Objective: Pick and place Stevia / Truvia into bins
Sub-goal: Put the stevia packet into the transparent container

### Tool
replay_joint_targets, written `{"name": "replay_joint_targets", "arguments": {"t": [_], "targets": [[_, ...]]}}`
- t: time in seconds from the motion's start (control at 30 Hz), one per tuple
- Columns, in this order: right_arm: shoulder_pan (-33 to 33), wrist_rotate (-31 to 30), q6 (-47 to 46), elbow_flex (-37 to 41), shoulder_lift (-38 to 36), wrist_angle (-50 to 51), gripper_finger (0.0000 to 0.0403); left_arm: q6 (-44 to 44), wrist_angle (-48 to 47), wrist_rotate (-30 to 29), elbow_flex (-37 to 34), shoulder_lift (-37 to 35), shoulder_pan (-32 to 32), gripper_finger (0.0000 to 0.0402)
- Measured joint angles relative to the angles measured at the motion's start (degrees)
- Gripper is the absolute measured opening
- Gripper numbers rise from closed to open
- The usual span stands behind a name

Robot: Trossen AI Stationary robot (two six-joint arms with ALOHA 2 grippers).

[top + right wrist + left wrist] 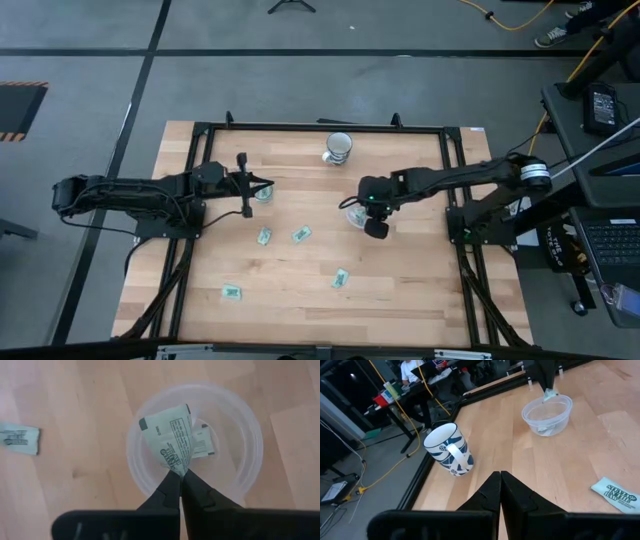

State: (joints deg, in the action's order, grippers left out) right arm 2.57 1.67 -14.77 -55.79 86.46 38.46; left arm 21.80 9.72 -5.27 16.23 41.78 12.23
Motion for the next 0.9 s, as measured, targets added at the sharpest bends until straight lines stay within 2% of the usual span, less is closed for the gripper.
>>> {"name": "replay_joint_targets", "arguments": {"t": [0.4,0.9], "targets": [[0.0,0.0,0.2,0.0,4.8,-1.3,0.0007,0.0,0.0,0.0,0.0,0.0,0.0,0.0006],[0.4,-1.1,1.8,0.0,4.9,-1.3,0.0018,-0.2,0.0,0.8,0.0,0.0,0.0,0.0006]]}}
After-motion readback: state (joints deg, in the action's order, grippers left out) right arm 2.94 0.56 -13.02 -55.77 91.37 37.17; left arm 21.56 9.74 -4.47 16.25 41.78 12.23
